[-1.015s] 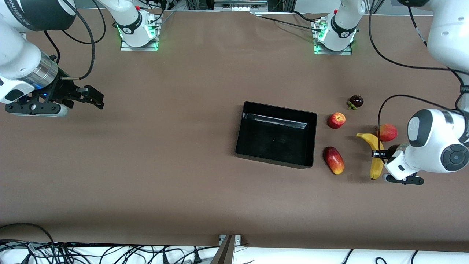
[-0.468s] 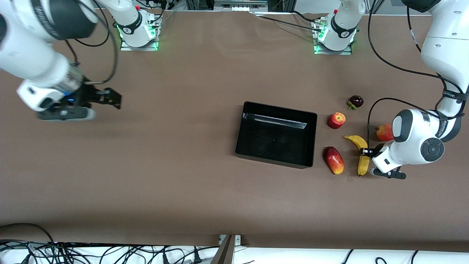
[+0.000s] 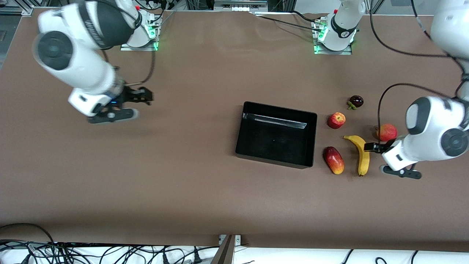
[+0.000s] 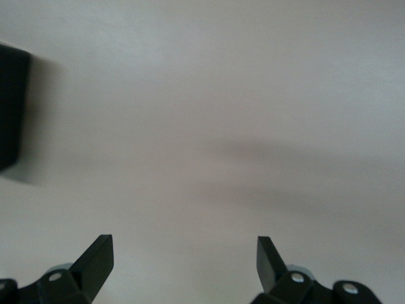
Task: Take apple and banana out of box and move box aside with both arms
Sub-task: 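Raise the left gripper away while the right gripper reaches the tray rim, then close the right gripper on the rim of the black tray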
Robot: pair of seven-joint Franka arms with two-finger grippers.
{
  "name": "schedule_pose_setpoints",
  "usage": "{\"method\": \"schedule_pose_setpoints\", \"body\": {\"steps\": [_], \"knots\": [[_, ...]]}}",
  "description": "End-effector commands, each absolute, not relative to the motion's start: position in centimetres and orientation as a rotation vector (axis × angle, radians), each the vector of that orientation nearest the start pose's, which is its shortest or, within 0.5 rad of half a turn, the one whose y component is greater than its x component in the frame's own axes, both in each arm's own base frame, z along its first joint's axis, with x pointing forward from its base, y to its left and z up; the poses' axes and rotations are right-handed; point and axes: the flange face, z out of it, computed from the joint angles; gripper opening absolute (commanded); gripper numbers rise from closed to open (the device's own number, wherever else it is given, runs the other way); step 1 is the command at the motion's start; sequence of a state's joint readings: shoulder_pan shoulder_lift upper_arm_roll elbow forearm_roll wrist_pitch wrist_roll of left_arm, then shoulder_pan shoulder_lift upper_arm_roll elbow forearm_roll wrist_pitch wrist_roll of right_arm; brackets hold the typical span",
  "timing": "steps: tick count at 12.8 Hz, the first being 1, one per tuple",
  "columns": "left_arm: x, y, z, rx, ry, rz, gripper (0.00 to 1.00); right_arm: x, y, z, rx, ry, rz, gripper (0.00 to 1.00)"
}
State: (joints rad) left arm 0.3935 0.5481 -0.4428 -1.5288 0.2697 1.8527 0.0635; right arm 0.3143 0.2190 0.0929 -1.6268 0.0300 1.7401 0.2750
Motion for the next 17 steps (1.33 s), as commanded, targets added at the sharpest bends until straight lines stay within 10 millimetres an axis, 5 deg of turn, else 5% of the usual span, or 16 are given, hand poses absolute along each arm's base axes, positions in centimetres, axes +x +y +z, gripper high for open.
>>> {"method": "schedule_pose_setpoints", "body": {"steps": [1, 4, 7, 10, 14, 17], "knots": [[67.0, 1.1, 42.8, -3.06, 0.308, 0.269, 1.0, 55.4, 32.7, 44.5, -3.109, -0.057, 0.142, 1.0], [64.9, -0.7, 51.9, -3.046, 0.321, 0.291, 1.0, 53.7, 40.5, 38.2, -3.08, 0.188, 0.084, 1.0], [61.5, -2.5, 58.5, -3.029, 0.307, 0.221, 1.0, 51.5, 48.5, 32.0, -3.015, 0.353, 0.014, 1.0], [60.0, -0.6, 59.7, -3.082, 0.173, 0.171, 1.0, 50.1, 52.7, 28.5, -3.01, 0.429, 0.01, 1.0], [55.5, -0.6, 58.8, -3.092, 0.124, -0.027, 1.0, 49.7, 53.6, 26.6, -3.005, 0.43, -0.01, 1.0], [55.2, -1.1, 58.8, -3.092, 0.138, -0.02, 1.0, 49.9, 53.4, 26.5, -3.013, 0.416, -0.024, 1.0]]}}
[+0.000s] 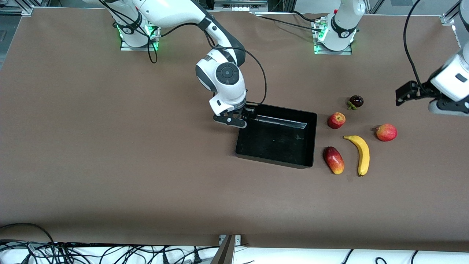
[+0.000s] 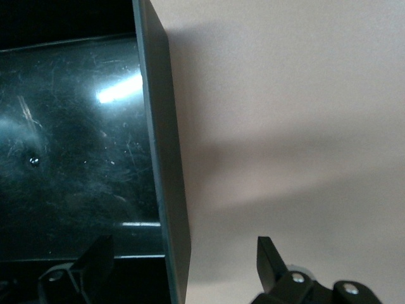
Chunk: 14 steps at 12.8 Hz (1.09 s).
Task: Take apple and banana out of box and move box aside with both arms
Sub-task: 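Close the right gripper on the rim of the black tray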
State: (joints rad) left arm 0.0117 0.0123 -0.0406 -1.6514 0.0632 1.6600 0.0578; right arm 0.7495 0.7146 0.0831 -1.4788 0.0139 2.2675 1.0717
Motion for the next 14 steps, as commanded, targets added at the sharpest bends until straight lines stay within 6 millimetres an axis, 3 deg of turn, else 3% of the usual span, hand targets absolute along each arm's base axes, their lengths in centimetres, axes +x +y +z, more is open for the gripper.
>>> {"method": "schedule_pose_setpoints", "body": {"steps": [1, 14], "knots": [[55.32, -0.93, 58.66, -3.092, 0.141, -0.013, 1.0, 49.85, 53.4, 26.55, -3.014, 0.414, -0.024, 1.0], [55.04, -0.56, 58.37, -3.092, 0.146, 0.061, 1.0, 49.93, 53.26, 25.99, -3.029, 0.397, -0.033, 1.0]]}}
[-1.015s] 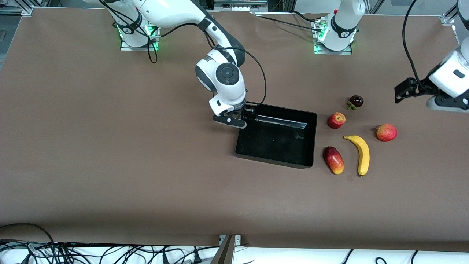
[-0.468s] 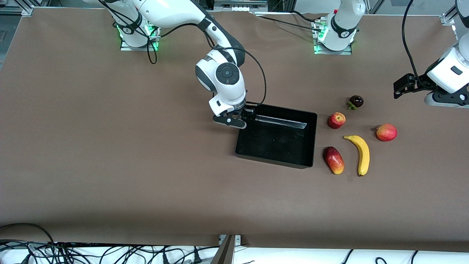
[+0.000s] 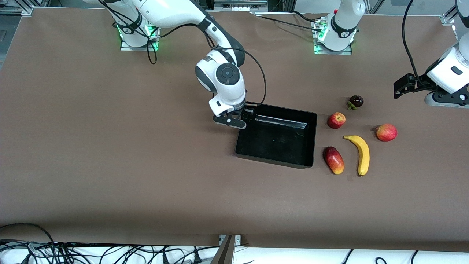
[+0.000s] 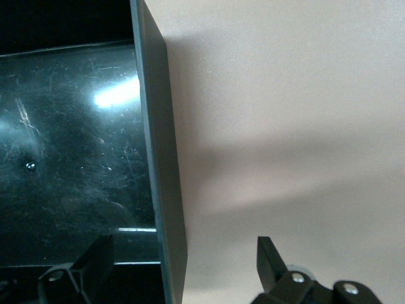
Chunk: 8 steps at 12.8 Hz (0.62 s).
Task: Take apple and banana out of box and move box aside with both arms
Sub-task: 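Close the right gripper on the rim of the black tray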
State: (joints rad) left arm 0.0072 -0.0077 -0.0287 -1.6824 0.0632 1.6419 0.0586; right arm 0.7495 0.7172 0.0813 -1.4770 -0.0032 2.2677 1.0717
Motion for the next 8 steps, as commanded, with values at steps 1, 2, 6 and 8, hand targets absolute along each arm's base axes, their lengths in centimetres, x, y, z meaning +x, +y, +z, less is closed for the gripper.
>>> {"method": "schedule_pose_setpoints", "body": {"steps": [1, 2, 6, 8], "knots": [[55.04, -0.56, 58.37, -3.092, 0.146, 0.061, 1.0, 50.01, 53.18, 25.99, -3.029, 0.397, -0.033, 1.0], [55.04, -0.56, 58.37, -3.092, 0.146, 0.061, 1.0, 50.1, 53.12, 26.1, -3.028, 0.397, -0.035, 1.0], [55.02, -0.57, 58.35, -3.094, 0.146, 0.064, 1.0, 50.27, 53.0, 26.26, -3.028, 0.394, -0.038, 1.0], [55.02, -0.91, 58.35, -3.093, 0.155, 0.063, 1.0, 50.26, 52.99, 26.15, -3.028, 0.399, -0.036, 1.0]]}}
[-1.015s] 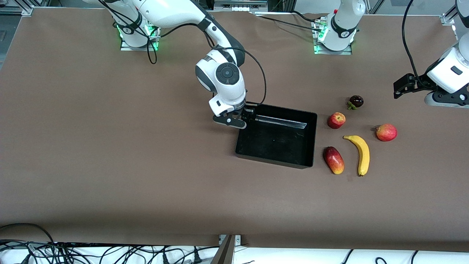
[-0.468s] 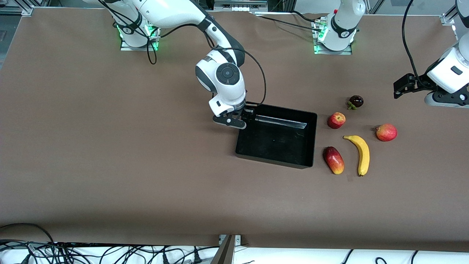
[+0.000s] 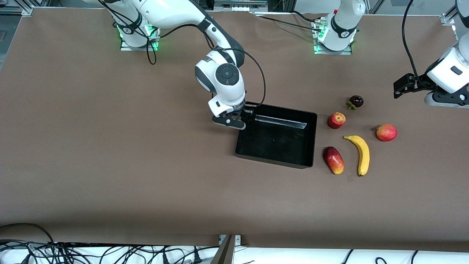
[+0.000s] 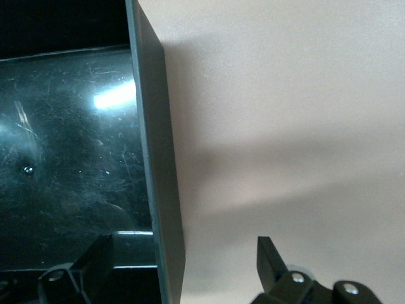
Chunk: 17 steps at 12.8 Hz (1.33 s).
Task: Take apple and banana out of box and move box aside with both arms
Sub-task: 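Close the right gripper on the rim of the black tray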
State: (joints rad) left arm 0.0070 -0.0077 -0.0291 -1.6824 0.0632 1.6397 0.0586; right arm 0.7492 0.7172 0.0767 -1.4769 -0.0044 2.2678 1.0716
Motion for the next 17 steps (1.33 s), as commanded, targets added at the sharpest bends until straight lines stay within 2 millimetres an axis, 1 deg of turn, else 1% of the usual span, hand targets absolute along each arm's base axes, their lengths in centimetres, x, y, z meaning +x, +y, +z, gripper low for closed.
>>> {"method": "schedule_pose_setpoints", "body": {"steps": [1, 2, 4, 6, 9, 13, 15, 17], "knots": [[55.0, -1.0, 58.4, -3.093, 0.158, 0.063, 1.0, 50.2, 53.0, 26.0, -3.03, 0.401, -0.033, 1.0], [55.0, -1.0, 58.4, -3.093, 0.155, 0.063, 1.0, 50.2, 52.9, 25.9, -3.031, 0.402, -0.032, 1.0], [55.0, -1.0, 58.3, -3.093, 0.157, 0.066, 1.0, 50.2, 52.9, 24.7, -3.042, 0.406, -0.018, 1.0], [55.0, -1.0, 58.4, -3.093, 0.157, 0.063, 1.0, 50.4, 53.1, 24.0, -3.048, 0.402, -0.023, 1.0], [55.0, -1.0, 58.3, -3.093, 0.157, 0.068, 1.0, 50.4, 53.2, 23.5, -3.051, 0.402, -0.021, 1.0], [55.0, -1.1, 58.4, -3.093, 0.157, 0.066, 1.0, 50.4, 53.2, 23.5, -3.051, 0.402, -0.021, 1.0], [55.0, -1.1, 58.4, -3.093, 0.157, 0.066, 1.0, 50.3, 53.3, 23.5, -3.051, 0.402, -0.021, 0.96], [55.0, -1.1, 58.4, -3.093, 0.157, 0.066, 1.0, 50.2, 53.4, 23.4, -3.053, 0.395, -0.019, 0.85]]}}
